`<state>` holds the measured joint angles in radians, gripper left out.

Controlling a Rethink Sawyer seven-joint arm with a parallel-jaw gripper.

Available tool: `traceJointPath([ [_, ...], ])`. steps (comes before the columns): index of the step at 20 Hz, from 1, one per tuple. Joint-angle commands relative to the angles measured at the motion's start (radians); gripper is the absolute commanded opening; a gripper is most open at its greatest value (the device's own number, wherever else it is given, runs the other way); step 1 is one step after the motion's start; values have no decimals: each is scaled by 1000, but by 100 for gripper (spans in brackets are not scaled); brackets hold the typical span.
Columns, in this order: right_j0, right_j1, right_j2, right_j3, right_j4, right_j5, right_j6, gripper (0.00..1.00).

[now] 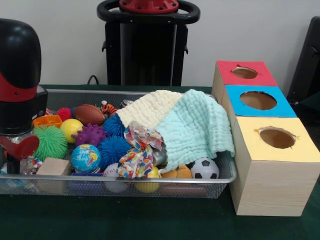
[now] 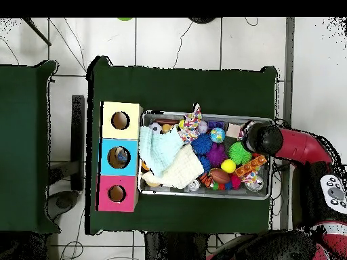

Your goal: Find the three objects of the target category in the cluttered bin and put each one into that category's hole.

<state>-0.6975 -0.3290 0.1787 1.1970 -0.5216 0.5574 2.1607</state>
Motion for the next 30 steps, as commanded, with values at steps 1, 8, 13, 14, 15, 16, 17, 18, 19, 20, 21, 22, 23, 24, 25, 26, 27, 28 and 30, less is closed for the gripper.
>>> traceJointPath([
  [1,22,-77,7,137,2,102,-88,0],
  [8,17,-158,24,191,35,154,-108,0],
  [13,15,-177,30,218,38,154,-100,0],
  [14,15,-173,28,218,33,149,-98,0],
  [15,19,-175,25,225,28,141,-93,0],
  [16,11,-157,30,223,19,115,-94,0],
  [17,12,-143,29,210,13,111,-93,0],
  [18,8,-136,30,208,7,104,-99,0],
  [19,5,-132,33,206,2,96,-105,0],
  [20,-3,-128,37,210,-6,72,-109,0],
  [21,-7,-125,41,211,-5,70,-111,0],
  [22,-10,-123,45,212,-3,68,-114,0],
  [23,-14,-121,49,214,-1,66,-116,100],
  [24,-20,-116,52,216,-2,61,-118,100],
  [25,-23,-112,53,215,-1,61,-119,100],
  [26,-30,-108,56,221,2,55,-116,100],
  [27,-33,-104,57,219,3,54,-116,100],
  [28,-37,-101,57,222,2,48,-111,100],
  [30,-44,-94,60,223,6,47,-108,100],
])
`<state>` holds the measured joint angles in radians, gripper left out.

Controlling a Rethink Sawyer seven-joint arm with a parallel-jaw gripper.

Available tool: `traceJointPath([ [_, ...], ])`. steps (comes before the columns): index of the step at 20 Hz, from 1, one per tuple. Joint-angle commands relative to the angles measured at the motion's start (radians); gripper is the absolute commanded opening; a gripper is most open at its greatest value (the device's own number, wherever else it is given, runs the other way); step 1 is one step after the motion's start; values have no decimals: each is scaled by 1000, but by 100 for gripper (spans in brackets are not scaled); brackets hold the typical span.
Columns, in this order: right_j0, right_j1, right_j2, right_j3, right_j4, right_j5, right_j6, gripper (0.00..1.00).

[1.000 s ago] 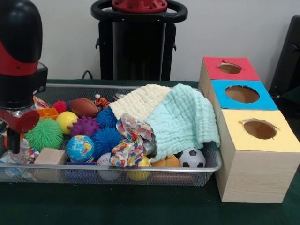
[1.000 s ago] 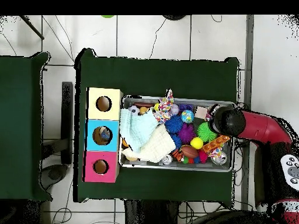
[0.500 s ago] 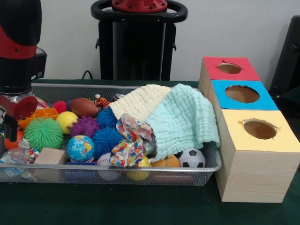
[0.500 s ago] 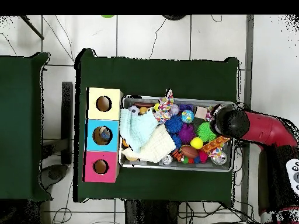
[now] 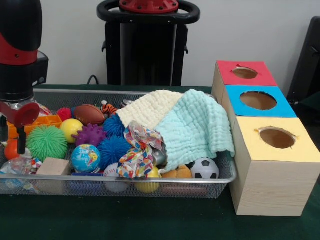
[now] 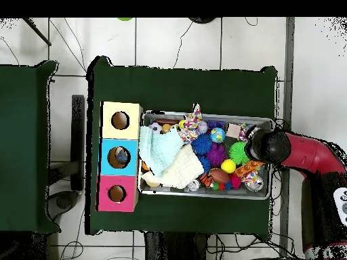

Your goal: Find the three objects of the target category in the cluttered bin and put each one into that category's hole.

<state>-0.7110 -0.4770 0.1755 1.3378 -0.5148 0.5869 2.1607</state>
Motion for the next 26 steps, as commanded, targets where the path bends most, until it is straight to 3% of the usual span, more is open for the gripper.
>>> traceJointPath([
  [1,-32,56,63,80,0,20,-108,100],
  [9,-62,106,77,56,10,19,-104,100],
  [16,-105,152,117,58,25,-61,-78,100],
  [26,-174,148,206,131,85,-120,-45,100],
])
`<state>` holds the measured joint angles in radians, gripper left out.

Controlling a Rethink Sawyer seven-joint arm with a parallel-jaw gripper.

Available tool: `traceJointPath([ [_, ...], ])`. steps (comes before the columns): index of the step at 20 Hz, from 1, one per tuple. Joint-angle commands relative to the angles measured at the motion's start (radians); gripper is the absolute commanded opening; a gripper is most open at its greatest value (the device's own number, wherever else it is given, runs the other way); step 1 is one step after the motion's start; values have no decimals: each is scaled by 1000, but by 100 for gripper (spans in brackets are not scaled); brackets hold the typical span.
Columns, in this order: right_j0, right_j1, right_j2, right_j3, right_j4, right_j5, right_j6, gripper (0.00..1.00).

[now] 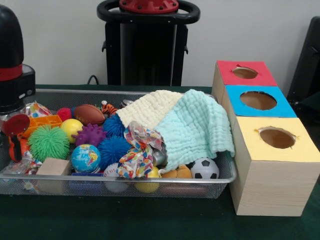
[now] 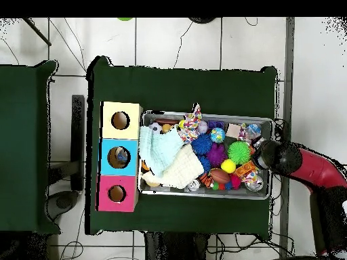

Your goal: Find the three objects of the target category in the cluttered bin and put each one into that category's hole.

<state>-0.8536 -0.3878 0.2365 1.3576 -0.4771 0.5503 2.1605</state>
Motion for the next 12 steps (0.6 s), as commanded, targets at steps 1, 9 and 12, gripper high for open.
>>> traceJointPath([
  [1,-36,52,152,123,52,-87,-42,100],
  [9,-80,-19,226,201,106,-68,-45,100],
  [12,-86,-31,240,206,115,-55,-50,100],
])
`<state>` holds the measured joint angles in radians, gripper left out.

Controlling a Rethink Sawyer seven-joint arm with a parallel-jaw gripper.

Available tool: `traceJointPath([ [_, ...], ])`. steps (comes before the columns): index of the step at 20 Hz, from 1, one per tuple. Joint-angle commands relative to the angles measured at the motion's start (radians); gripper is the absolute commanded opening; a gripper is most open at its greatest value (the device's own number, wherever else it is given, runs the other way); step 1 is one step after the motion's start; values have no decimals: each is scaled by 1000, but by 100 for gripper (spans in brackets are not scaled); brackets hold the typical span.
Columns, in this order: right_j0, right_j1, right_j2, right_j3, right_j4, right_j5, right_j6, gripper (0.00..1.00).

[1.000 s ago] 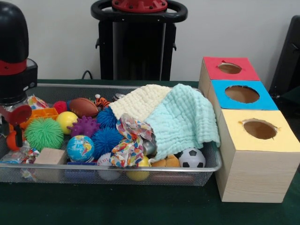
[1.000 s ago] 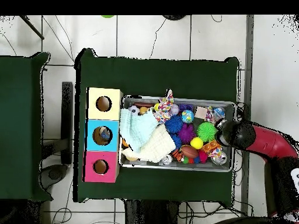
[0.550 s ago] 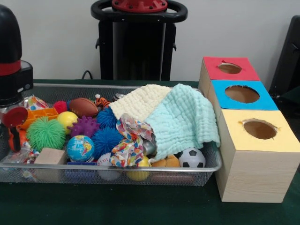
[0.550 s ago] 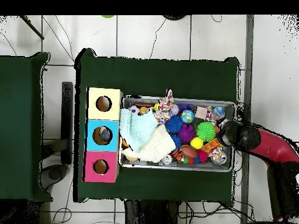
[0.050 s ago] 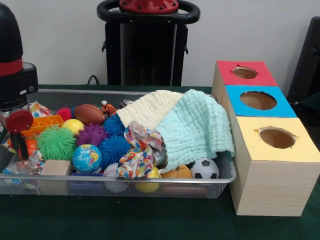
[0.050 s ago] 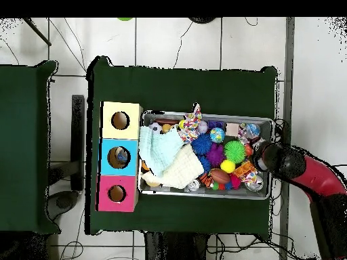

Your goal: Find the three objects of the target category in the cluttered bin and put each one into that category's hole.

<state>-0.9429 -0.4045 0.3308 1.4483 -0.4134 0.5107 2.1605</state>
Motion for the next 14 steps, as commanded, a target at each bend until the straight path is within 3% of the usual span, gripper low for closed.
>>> traceJointPath([
  [1,1,-14,150,113,53,-13,-54,100],
  [14,-27,56,191,97,1,-155,-50,100],
])
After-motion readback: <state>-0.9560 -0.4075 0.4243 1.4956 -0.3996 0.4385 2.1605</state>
